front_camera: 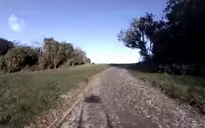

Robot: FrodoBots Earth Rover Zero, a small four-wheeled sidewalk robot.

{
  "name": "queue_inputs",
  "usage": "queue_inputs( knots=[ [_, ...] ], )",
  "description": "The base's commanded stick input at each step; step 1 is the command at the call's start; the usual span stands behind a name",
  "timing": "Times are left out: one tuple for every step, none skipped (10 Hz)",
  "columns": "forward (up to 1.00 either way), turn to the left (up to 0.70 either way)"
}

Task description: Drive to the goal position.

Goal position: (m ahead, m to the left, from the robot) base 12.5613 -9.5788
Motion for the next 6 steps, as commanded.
queue_inputs(
  knots=[
    [0.5,0.0],
    [0.5,0.0],
    [0.5,0.0],
    [0.5,0.0],
    [0.5,0.0],
    [0.5,0.0]
  ],
)
